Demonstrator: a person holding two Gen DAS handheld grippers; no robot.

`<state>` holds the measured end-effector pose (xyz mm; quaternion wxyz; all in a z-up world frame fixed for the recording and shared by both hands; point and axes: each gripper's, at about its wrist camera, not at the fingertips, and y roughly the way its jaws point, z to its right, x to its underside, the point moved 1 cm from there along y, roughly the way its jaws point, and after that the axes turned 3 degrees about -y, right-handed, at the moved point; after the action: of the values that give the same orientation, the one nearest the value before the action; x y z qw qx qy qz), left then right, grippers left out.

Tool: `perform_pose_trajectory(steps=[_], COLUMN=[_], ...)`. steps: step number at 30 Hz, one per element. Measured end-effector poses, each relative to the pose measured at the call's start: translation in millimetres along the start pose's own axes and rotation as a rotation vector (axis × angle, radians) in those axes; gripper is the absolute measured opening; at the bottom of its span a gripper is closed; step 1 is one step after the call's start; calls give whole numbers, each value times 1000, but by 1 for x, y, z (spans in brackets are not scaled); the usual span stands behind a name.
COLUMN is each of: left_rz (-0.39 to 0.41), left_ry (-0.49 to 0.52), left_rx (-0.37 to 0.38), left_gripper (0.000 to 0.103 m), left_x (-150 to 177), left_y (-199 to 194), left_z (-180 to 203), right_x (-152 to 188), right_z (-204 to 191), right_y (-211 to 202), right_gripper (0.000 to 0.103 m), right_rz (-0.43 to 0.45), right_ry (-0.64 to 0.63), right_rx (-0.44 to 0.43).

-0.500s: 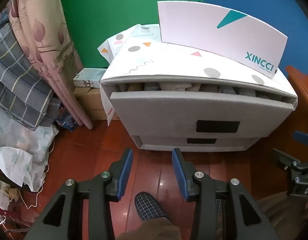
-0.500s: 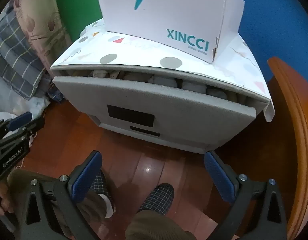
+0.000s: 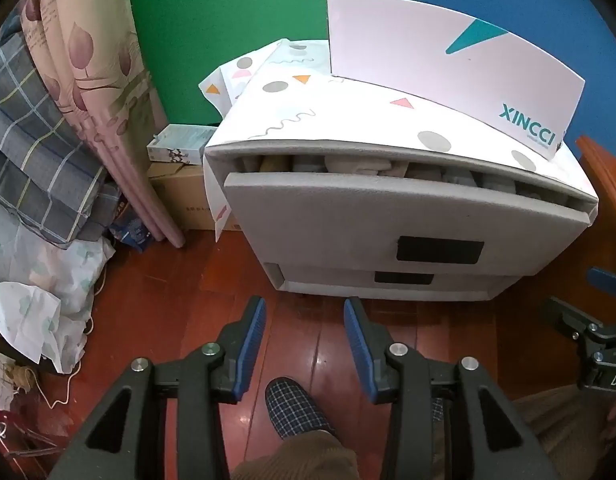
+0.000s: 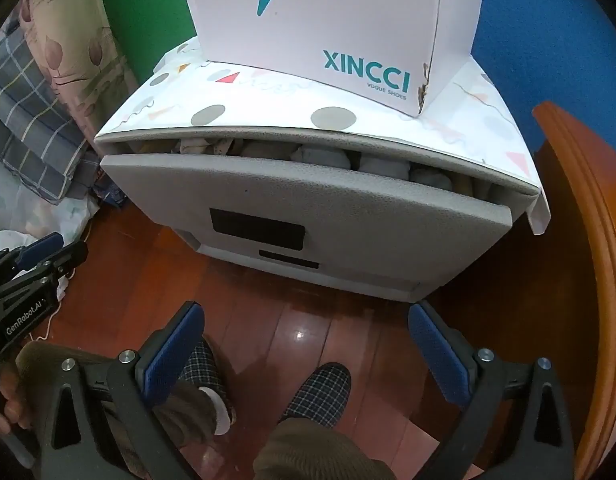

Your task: Take underwear out of drawer

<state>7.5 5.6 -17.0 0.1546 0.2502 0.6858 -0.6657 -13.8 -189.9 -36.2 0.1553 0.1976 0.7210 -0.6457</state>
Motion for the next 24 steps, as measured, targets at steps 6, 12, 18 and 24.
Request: perform_pose_trajectory(steps=[6, 12, 18, 24], left_rz=[-3, -6, -6, -6], left_ry=[-1, 0, 0, -1], left_rx=[1, -1, -3, 0], left_gripper=[41, 41, 41, 41], left_x=[-1, -2, -2, -2], left_y=[0, 1, 1, 1], left_z=[-1, -1, -1, -1], right_x=[-1, -1, -1, -1], right_z=[0, 2, 5, 5], right_y=[0, 0, -1, -1], right_gripper=[101, 101, 101, 101], right_rz=[-1, -1, 0, 2], right_ry=[-2, 15, 31, 34], right_rx=[-2, -9, -14, -13])
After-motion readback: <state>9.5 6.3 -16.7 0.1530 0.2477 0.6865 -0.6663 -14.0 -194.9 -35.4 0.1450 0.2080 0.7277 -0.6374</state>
